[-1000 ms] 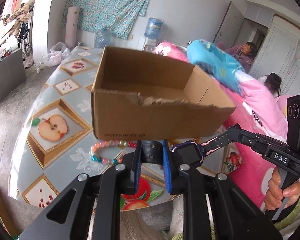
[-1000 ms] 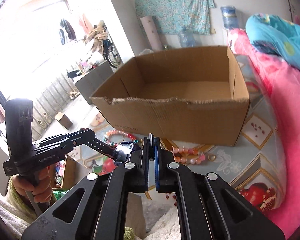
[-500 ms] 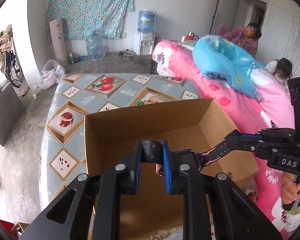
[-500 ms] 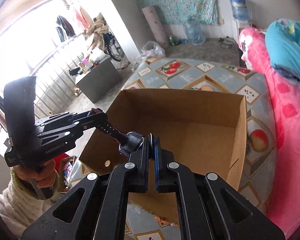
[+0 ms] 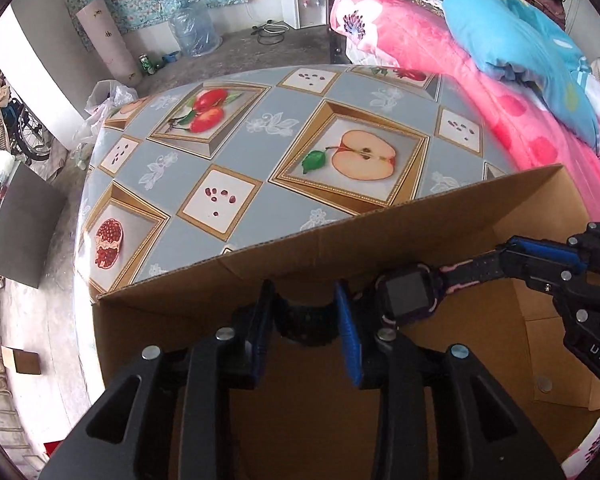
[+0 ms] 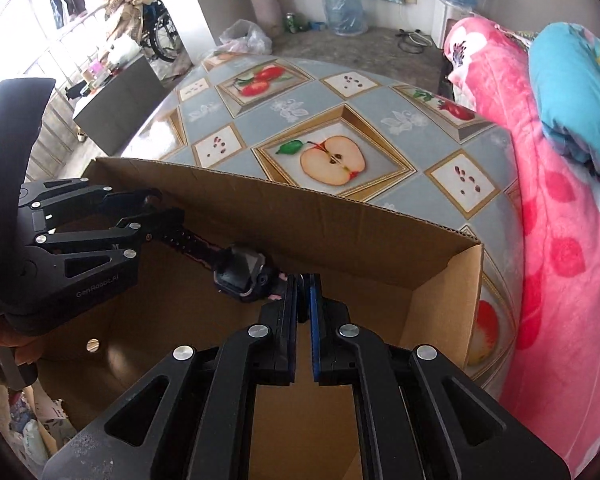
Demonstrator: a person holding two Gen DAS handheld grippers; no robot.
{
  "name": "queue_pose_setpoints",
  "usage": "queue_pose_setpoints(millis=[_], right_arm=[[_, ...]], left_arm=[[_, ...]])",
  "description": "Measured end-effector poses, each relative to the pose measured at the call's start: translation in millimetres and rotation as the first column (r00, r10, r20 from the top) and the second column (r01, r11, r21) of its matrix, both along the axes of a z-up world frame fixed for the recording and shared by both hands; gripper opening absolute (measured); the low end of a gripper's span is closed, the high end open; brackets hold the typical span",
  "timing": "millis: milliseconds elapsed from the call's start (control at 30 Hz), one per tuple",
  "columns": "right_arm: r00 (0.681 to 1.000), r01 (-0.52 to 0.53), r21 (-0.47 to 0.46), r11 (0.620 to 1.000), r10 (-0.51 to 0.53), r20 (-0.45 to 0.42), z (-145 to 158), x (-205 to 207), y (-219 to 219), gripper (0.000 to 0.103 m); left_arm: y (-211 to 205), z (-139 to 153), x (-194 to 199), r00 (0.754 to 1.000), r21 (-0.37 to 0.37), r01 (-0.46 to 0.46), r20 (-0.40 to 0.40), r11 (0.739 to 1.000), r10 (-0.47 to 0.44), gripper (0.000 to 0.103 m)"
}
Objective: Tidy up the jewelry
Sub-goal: 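Lift the smartwatch with the right gripper and carry it into the cardboard box, then open the right gripper to drop the smartwatch and withdraw from the box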
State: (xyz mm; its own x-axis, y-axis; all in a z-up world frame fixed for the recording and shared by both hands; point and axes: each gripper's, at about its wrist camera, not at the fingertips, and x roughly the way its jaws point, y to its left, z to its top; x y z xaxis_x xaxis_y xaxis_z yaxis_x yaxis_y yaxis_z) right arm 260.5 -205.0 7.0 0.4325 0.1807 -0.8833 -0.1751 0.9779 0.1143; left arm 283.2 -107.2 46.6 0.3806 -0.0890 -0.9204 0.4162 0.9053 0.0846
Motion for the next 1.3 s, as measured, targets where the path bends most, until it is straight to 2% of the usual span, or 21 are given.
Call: queue_pose_setpoints(millis=[67, 100, 133, 167, 333, 500, 633, 733, 833, 900, 967, 1033, 1100, 1167, 1233, 1300], right_arm=[[1.000, -0.003, -0.007, 1.000, 0.003, 0.019, 4, -2, -1, 0.012], [0.999, -0.001, -0.023, 1.000, 0.002, 0.036, 7, -4, -2, 0.015], [0.998, 0.001, -0.037, 0.999, 0.001, 0.056, 10, -5, -2, 0.021], [0.997, 0.006, -0.046, 0.999, -0.003, 0.071, 14, -6, -4, 0.026], [0.990, 0.032, -0.033, 0.999, -0.028, 0.138, 34, -18, -14, 0.029], [0.961, 0.038, 0.005, 0.999, -0.038, 0.273, 68, -58, -24, 0.035], [0.911, 0.022, 0.029, 0.999, -0.032, 0.412, 100, -115, -29, 0.041], [0.857, 0.032, 0.049, 0.998, -0.053, 0.513, 118, -168, -33, 0.055], [0.819, 0.032, 0.071, 0.997, -0.067, 0.570, 120, -216, -30, 0.069], [0.816, 0.024, 0.086, 0.996, -0.069, 0.574, 107, -240, -22, 0.077], [0.832, 0.036, 0.067, 0.997, -0.066, 0.550, 86, -254, -8, 0.083], [0.857, 0.063, 0.010, 0.998, -0.059, 0.512, 60, -263, 10, 0.086], [0.887, 0.063, -0.013, 0.998, -0.050, 0.460, 33, -268, 27, 0.088], [0.915, 0.066, -0.027, 0.997, -0.050, 0.401, 9, -271, 42, 0.092], [0.934, 0.066, -0.042, 0.997, -0.047, 0.355, -10, -271, 56, 0.093], [0.945, 0.058, -0.038, 0.998, -0.042, 0.324, -19, -271, 66, 0.095]], left_arm=[[-3, -2, -2, 1.000, 0.023, 0.008, 0.013, 1.000, -0.008, 0.042], [-3, -2, -3, 1.000, 0.031, 0.008, 0.018, 0.999, -0.009, 0.046], [-4, 0, -4, 1.000, 0.039, 0.006, 0.024, 0.999, -0.007, 0.055], [-4, 2, -6, 0.999, 0.038, 0.007, 0.034, 0.999, -0.008, 0.058], [0, 26, -18, 0.995, 0.018, 0.006, 0.097, 1.000, -0.008, 0.063], [23, 72, -49, 0.972, -0.023, 0.002, 0.234, 1.000, 0.003, 0.063], [63, 115, -99, 0.932, -0.072, -0.005, 0.361, 0.997, 0.031, 0.068], [98, 138, -147, 0.874, -0.066, -0.033, 0.483, 0.997, 0.061, 0.075], [130, 144, -194, 0.819, -0.069, -0.075, 0.565, 0.995, 0.101, 0.080], [145, 137, -221, 0.804, -0.073, -0.105, 0.581, 0.992, 0.128, 0.082], [156, 119, -242, 0.809, -0.082, -0.139, 0.566, 0.987, 0.161, 0.083], [162, 95, -256, 0.836, -0.079, -0.159, 0.520, 0.984, 0.177, 0.083], [167, 69, -263, 0.852, -0.116, -0.204, 0.468, 0.972, 0.235, 0.083], [164, 39, -261, 0.884, -0.145, -0.233, 0.381, 0.962, 0.272, 0.083], [155, 8, -257, 0.901, -0.130, -0.251, 0.331, 0.959, 0.280, 0.083], [141, -18, -252, 0.912, -0.078, -0.251, 0.316, 0.965, 0.262, 0.083]])
